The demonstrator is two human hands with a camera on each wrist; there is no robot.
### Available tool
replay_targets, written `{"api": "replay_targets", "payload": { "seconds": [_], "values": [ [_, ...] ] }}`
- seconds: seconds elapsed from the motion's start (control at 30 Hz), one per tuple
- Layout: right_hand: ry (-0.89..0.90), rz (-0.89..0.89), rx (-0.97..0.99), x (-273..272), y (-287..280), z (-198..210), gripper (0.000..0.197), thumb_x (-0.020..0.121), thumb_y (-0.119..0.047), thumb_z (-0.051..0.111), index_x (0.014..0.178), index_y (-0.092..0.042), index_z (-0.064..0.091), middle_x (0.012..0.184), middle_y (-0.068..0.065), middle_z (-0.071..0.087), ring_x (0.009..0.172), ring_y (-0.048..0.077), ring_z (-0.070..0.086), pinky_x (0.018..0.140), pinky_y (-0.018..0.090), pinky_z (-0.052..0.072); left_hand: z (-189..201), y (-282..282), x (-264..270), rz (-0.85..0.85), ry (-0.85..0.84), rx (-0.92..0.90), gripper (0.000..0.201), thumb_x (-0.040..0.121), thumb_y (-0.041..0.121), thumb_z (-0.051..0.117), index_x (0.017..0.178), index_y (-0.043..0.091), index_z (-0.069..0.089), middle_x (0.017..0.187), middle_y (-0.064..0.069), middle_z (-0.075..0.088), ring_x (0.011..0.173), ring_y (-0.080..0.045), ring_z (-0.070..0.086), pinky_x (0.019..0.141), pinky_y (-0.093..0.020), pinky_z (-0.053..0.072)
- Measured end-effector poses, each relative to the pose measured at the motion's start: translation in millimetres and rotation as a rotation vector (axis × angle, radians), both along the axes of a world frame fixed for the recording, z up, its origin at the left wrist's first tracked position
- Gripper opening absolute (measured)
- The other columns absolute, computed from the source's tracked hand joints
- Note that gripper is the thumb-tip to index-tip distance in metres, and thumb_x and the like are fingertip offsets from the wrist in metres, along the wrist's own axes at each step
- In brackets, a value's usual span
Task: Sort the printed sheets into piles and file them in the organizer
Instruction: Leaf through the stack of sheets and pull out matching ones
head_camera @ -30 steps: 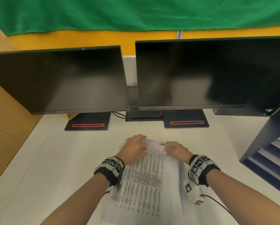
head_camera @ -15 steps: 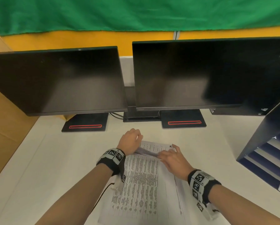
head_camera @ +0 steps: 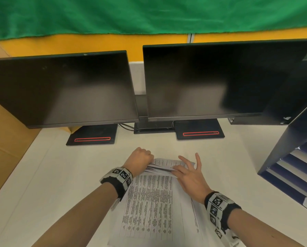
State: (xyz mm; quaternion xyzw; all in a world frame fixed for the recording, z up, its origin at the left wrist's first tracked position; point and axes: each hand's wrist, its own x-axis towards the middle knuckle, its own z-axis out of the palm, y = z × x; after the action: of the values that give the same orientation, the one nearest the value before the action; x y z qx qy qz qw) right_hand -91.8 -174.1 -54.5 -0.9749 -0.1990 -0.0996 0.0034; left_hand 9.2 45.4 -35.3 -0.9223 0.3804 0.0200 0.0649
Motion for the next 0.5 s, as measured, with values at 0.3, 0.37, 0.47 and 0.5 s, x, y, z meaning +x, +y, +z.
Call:
{"api": "replay_targets", "payload": {
  "seconds": [0.3, 0.37, 0.47, 0.5],
  "values": [
    [-0.005, 0.060, 0.038, -4, -3, -19, 0.054, 0.060, -0.013, 0.082, 0.109, -0.032, 0.068, 0.109, -0.012, 0.068, 0.107, 0.020, 0.062, 0.102, 0.066, 0.014, -12, 13, -14, -0.015, -0.017, -0.305, 0.010, 0.078, 0.008, 0.068, 0.075, 0.013, 0.060, 0.077, 0.000, 0.061, 0.066, -0.019, 0.060, 0.051, -0.031, 0.052],
    [-0.031, 0.067, 0.042, -5, -3, -17, 0.053, 0.060, -0.014, 0.082, 0.108, -0.031, 0.068, 0.108, -0.012, 0.068, 0.104, 0.018, 0.062, 0.101, 0.066, 0.016, -11, 11, -13, -0.045, -0.039, -0.339, 0.012, 0.077, 0.007, 0.070, 0.074, 0.011, 0.060, 0.077, -0.001, 0.060, 0.065, -0.018, 0.058, 0.053, -0.031, 0.052],
    [-0.043, 0.102, 0.056, -6, -4, -17, 0.052, 0.059, -0.012, 0.081, 0.107, -0.030, 0.068, 0.106, -0.011, 0.069, 0.098, 0.016, 0.063, 0.101, 0.063, 0.020, -7, 9, -14, -0.016, 0.087, -0.301, 0.013, 0.091, 0.021, 0.056, 0.081, 0.012, 0.057, 0.081, -0.001, 0.058, 0.068, -0.016, 0.053, 0.063, -0.033, 0.050],
    [-0.043, 0.121, 0.063, -7, -4, -19, 0.051, 0.059, -0.011, 0.080, 0.106, -0.029, 0.069, 0.105, -0.010, 0.069, 0.095, 0.014, 0.064, 0.102, 0.060, 0.021, -3, 8, -15, 0.031, 0.173, -0.270, 0.022, 0.095, 0.031, 0.047, 0.082, 0.015, 0.054, 0.081, 0.001, 0.056, 0.068, -0.014, 0.051, 0.065, -0.032, 0.048]
  ]
}}
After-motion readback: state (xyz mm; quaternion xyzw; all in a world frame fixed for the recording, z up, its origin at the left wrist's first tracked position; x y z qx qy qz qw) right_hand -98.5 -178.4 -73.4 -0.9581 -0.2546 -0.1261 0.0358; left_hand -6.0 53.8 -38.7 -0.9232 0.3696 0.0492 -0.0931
